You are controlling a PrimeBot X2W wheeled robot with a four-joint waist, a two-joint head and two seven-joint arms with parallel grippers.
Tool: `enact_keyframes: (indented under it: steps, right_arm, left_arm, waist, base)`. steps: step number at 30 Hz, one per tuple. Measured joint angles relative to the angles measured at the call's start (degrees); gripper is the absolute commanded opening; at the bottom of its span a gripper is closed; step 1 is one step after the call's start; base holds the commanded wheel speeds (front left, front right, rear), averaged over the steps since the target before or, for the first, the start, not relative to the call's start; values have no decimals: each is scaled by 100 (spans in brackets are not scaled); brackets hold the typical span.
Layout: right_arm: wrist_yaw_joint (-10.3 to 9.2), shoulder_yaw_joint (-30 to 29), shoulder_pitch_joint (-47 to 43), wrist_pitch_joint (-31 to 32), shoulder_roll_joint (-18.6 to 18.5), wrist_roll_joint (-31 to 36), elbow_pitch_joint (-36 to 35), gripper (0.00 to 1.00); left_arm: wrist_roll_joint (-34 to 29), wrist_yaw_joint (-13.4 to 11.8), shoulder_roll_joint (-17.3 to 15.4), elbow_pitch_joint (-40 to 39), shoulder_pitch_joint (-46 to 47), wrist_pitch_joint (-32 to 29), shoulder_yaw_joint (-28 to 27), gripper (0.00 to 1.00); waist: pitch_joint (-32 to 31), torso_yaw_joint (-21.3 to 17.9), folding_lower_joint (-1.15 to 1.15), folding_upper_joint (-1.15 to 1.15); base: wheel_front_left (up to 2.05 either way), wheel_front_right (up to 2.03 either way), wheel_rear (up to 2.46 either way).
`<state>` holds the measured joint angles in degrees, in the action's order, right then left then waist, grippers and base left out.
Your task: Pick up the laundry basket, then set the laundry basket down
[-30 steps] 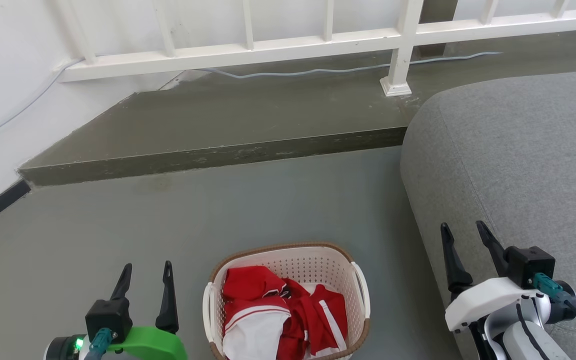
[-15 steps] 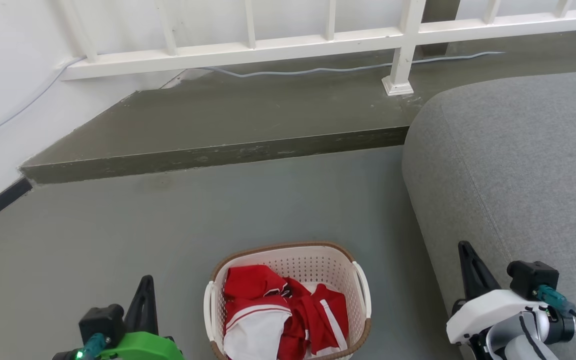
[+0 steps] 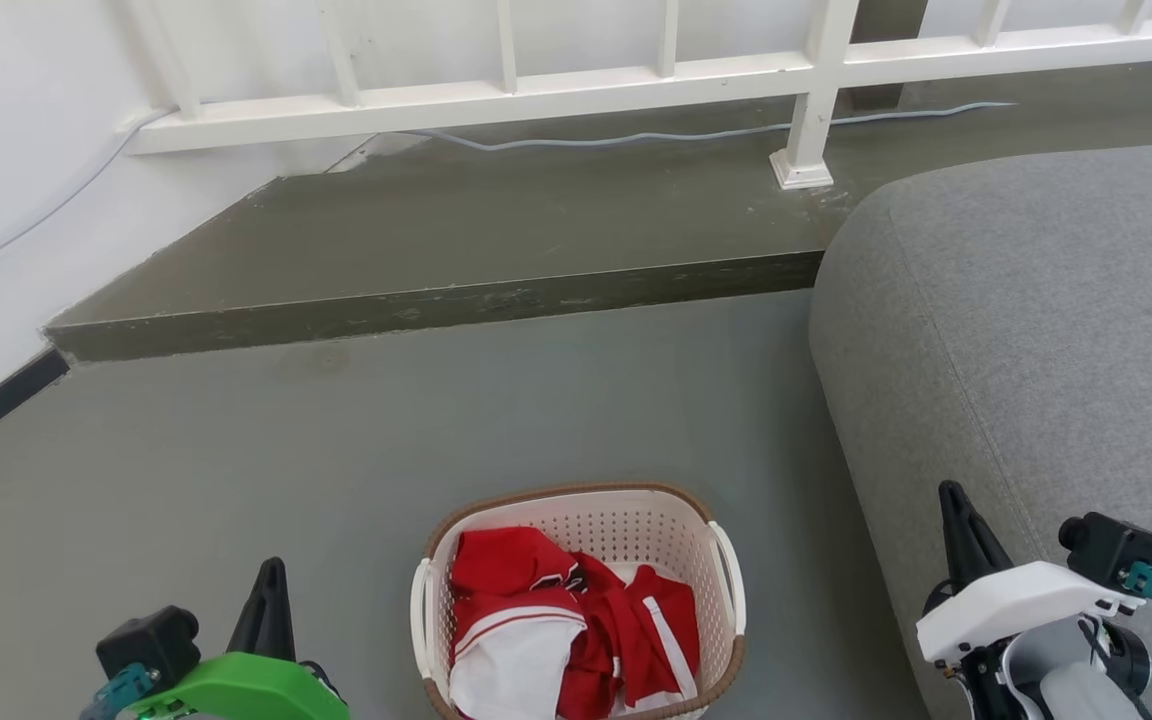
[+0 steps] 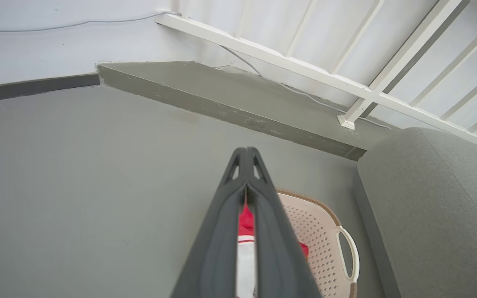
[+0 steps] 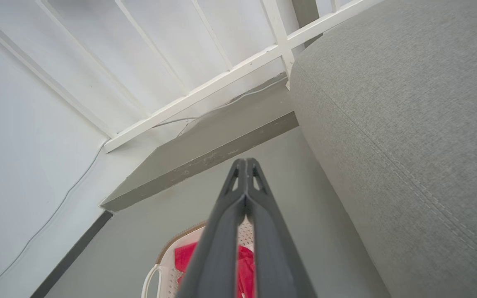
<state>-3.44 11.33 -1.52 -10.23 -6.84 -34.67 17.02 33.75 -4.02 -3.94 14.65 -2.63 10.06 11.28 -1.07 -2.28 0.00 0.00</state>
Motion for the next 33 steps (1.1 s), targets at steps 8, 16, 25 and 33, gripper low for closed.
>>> enact_keyframes:
  steps: [8,16,25,33]
  right_arm:
    - [105,-191,25,190,53,-546,-7,0]
    - [237,-399,109,352,112,-1210,-12,0]
    - [346,-606,121,545,147,-1872,-15,0]
    - [439,-797,210,723,181,-2457,-19,0]
  left_arm:
    - [559,108,24,1,8,-181,-166,0]
    - [1228,252,58,12,30,-355,-336,0]
    - [1901,358,77,32,136,-561,-508,0]
    - [2475,464,83,49,166,-705,-651,0]
  waist:
    - [13,23,0,0]
    - [27,49,0,0]
    - [41,76,0,0]
    - [53,99,0,0]
  base:
    - [0,0,0]
    - [0,0,0]
    - [0,0,0]
    - [0,0,0]
